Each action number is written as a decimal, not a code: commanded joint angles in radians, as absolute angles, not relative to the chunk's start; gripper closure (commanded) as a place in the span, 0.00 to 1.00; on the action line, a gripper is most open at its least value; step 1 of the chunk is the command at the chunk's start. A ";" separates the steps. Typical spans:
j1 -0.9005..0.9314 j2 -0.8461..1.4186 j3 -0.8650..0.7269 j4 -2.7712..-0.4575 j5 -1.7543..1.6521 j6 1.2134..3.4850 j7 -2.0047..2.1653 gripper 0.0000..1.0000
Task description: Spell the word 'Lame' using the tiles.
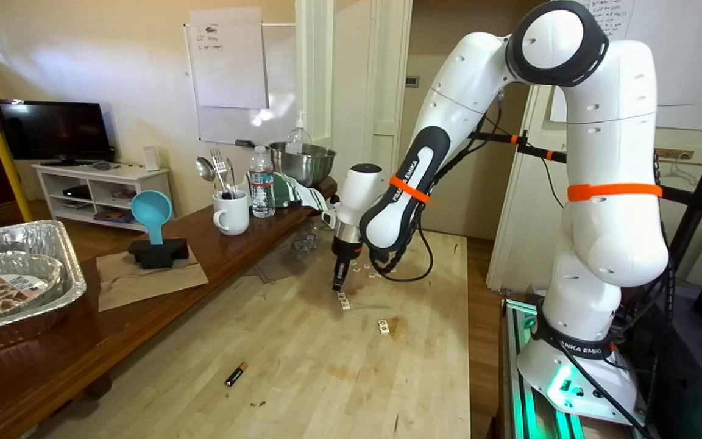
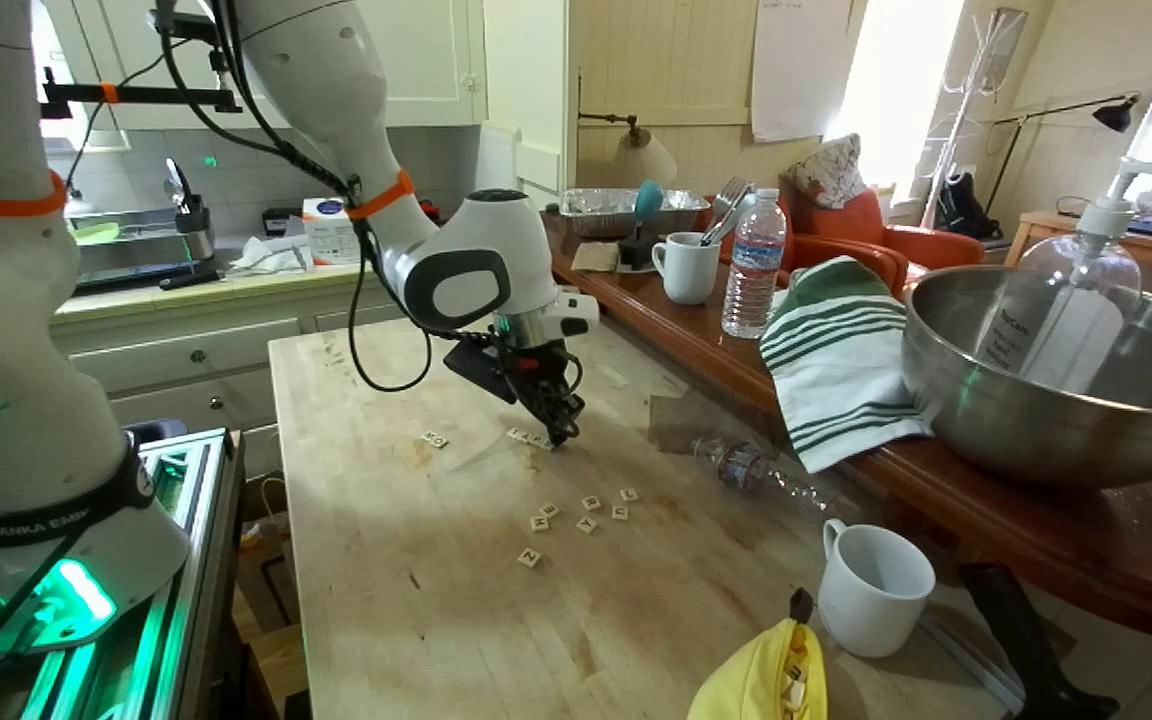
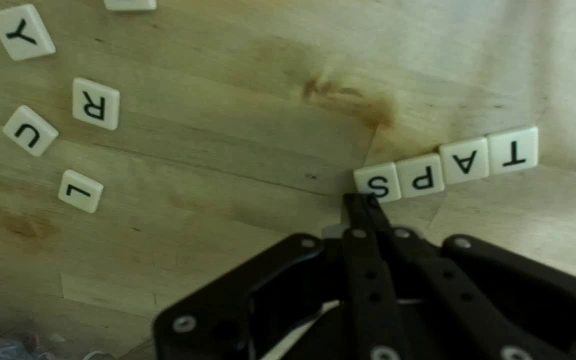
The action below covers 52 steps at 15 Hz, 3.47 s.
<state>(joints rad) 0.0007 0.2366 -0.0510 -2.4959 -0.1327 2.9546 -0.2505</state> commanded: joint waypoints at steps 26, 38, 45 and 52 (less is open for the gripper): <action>0.034 0.221 -0.140 -2.556 -0.299 3.080 -0.141 1.00; 0.047 0.194 -0.123 -2.591 -0.319 3.104 -0.121 1.00; 0.033 0.163 -0.096 -2.615 -0.306 3.090 -0.146 1.00; 0.029 0.191 -0.083 -2.602 -0.302 3.078 -0.147 1.00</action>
